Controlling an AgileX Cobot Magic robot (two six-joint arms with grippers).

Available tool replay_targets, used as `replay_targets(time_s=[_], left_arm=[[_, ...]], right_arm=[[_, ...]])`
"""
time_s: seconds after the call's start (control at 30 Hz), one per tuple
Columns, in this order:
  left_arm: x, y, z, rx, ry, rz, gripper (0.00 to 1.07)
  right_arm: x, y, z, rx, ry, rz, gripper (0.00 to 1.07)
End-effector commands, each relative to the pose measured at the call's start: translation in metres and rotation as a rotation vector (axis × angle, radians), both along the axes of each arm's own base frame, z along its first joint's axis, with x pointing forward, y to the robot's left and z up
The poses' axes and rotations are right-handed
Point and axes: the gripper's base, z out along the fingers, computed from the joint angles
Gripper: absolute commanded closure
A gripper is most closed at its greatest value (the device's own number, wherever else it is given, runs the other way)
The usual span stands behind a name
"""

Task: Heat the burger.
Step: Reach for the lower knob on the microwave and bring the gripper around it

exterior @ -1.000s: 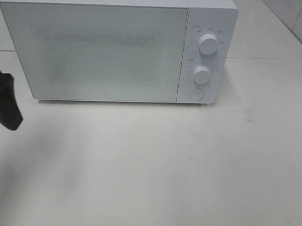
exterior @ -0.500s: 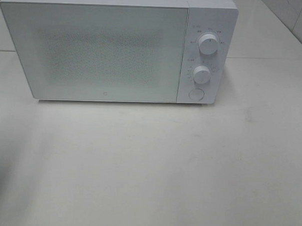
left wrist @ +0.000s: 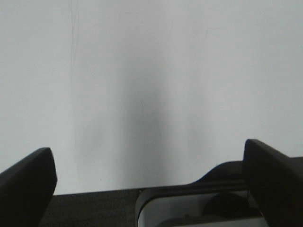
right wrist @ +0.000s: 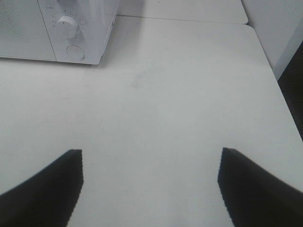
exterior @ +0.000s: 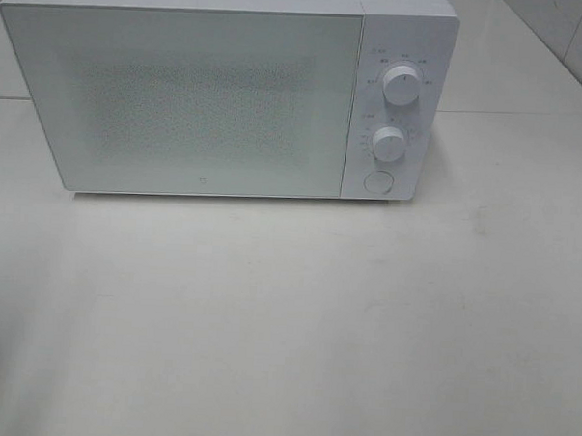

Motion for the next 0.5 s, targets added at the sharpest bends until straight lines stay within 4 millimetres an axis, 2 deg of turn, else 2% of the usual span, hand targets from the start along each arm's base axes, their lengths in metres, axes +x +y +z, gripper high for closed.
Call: replay_targets(time_s=[0.03,0.5], left_arm=[[-0.008,0.001,0.008,0.009,-0.103,0.010,0.06],[-0.039,-0.003,0.023,-0.017,-0.216,0.006,0.06]], right_arm=[[-0.005,-0.001,0.000,0.005,-0.042,-0.009,0.31],[-0.005,-0.001,0.000,0.005,-0.042,-0.009,0.31]])
